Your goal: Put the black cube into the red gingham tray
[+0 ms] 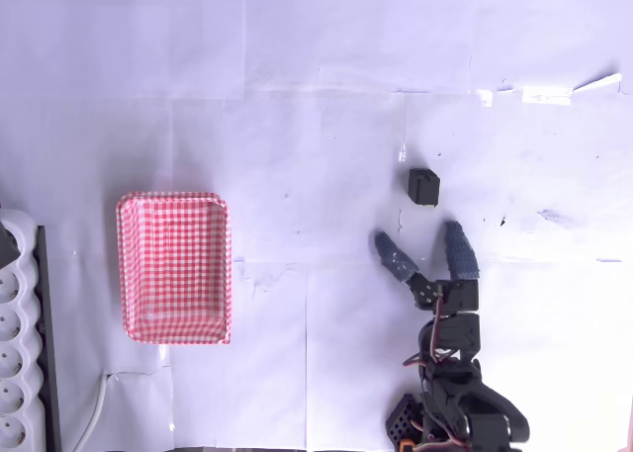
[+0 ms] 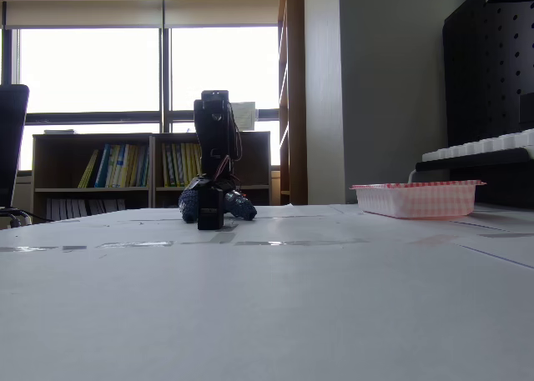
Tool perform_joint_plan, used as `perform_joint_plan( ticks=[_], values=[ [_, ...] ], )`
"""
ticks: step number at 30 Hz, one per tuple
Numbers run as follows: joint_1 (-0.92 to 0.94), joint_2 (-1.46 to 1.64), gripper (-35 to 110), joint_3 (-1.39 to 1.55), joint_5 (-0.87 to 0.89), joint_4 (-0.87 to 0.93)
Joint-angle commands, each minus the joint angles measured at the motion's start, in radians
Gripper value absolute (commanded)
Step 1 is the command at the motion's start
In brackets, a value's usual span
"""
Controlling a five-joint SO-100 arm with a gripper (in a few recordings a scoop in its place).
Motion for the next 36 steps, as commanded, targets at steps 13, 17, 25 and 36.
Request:
perform_joint_plan(
  ticks=[13,17,25,36],
  values=[
    [0.015,0.075,44,0.285,0.006,0.075],
    [0.014,0.083,47,0.307,0.000,0.078],
    [-0.002,0.087,50,0.314,-0.028,0.078],
    [-0.005,0.163,50,0.479,-0.011,0.123]
  ],
)
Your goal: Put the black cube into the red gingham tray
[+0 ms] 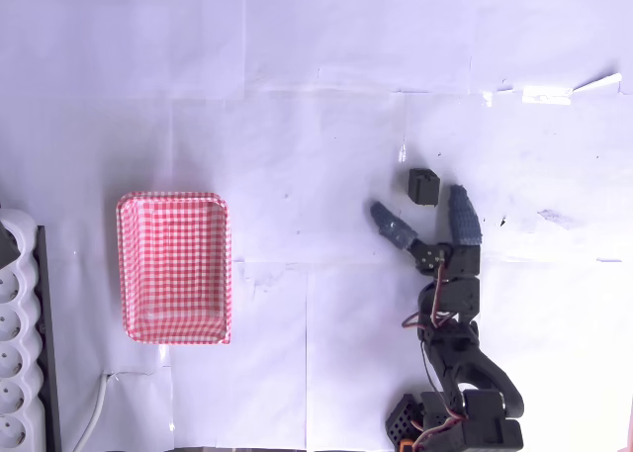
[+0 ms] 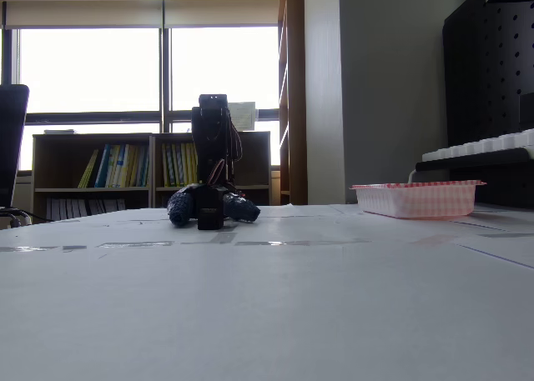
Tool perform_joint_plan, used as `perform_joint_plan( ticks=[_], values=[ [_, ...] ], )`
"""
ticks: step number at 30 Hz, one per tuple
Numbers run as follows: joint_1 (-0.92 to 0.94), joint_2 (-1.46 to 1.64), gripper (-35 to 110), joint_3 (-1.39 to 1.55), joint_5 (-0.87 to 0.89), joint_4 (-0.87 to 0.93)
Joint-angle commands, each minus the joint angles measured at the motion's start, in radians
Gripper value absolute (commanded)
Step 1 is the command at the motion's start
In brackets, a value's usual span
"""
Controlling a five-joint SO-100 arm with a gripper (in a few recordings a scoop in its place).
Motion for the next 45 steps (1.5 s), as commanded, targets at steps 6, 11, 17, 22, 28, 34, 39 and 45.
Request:
perform_joint_plan(
  ticks=[6,11,17,22,28,34,39,45],
  values=[
    [-0.029,0.052,50,0.129,-0.018,-0.003],
    [-0.037,0.057,50,0.143,-0.035,0.008],
    [-0.040,0.028,48,0.140,-0.058,0.092],
    [-0.043,0.003,48,0.141,-0.083,0.143],
    [-0.049,-0.008,45,0.141,-0.103,0.160],
    [-0.052,-0.012,38,0.140,-0.126,0.160],
    [-0.052,-0.014,25,0.138,-0.138,0.156],
    [-0.055,-0.015,15,0.138,-0.140,0.156]
  ],
)
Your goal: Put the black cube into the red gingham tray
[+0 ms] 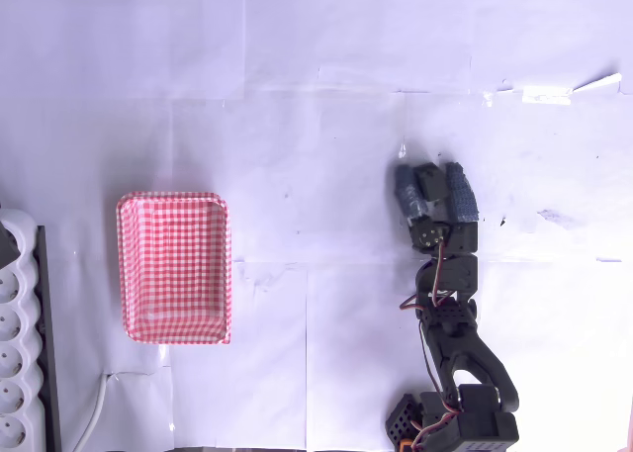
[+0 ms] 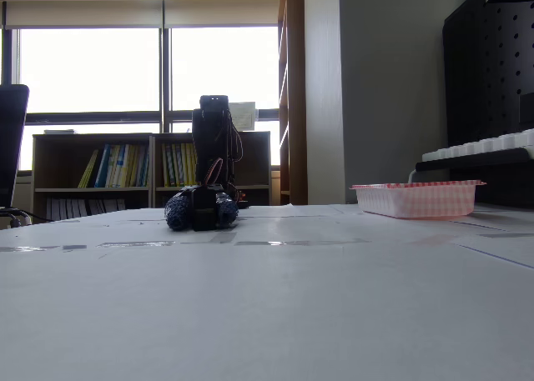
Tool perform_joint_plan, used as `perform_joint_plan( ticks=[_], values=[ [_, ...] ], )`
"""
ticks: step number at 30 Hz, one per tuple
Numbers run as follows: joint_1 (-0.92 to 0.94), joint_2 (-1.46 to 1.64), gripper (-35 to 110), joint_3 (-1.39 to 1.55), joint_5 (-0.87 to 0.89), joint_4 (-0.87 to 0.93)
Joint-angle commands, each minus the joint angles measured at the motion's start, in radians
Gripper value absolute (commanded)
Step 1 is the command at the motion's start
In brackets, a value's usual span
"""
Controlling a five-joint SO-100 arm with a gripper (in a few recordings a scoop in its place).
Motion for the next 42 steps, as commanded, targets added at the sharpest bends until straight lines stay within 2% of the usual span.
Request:
perform_joint_plan(
  ticks=[1,7,9,12,14,16,17,19,21,25,29,32,38,42],
  values=[
    [-0.035,-0.032,14,-0.003,-0.017,0.006],
    [-0.037,-0.055,0,-0.003,-0.003,0.054],
    [-0.038,-0.078,0,-0.005,0.009,0.098],
    [-0.040,-0.141,0,-0.011,0.067,0.235],
    [-0.040,-0.229,0,-0.017,0.121,0.417],
    [-0.031,-0.354,0,-0.012,0.187,0.684],
    [-0.026,-0.442,0,0.000,0.222,0.876],
    [-0.023,-0.629,0,0.120,0.264,1.425],
    [-0.051,-0.756,0,0.281,0.241,1.859],
    [-0.189,-0.914,0,0.611,0.169,2.484],
    [-0.377,-0.923,0,0.991,0.052,2.902],
    [-0.538,-0.916,0,1.238,-0.064,3.080],
    [-0.825,-0.706,0,1.598,-0.252,3.077],
    [-0.973,-0.425,0,1.833,-0.270,3.060]
  ],
)
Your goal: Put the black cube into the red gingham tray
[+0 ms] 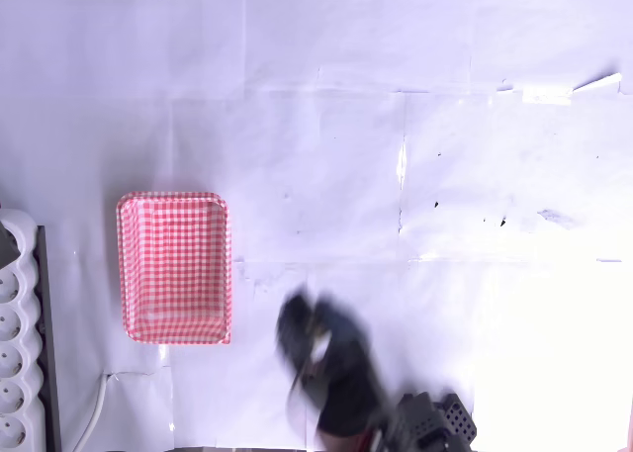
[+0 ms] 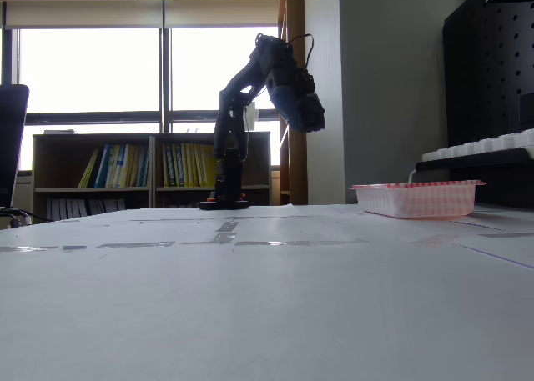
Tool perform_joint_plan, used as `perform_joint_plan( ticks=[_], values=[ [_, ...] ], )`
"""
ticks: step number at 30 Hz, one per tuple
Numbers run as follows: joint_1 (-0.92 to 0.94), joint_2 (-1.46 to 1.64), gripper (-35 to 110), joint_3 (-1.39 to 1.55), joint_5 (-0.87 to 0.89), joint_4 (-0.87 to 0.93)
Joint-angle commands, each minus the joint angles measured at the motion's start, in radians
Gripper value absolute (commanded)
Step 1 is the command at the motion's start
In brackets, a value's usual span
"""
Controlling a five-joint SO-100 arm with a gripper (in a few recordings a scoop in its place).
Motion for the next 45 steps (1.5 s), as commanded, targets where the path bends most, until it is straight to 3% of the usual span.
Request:
perform_joint_plan(
  ticks=[1,15,19,34,45],
  values=[
    [-0.150,0.247,0,0.399,-0.057,0.020],
    [-0.167,0.729,1,0.477,-0.044,-0.620],
    [-0.160,0.776,3,0.476,-0.046,-0.706],
    [-0.118,0.796,33,0.472,-0.025,-0.738],
    [-0.110,0.558,35,0.468,-0.091,-0.624]
  ],
)
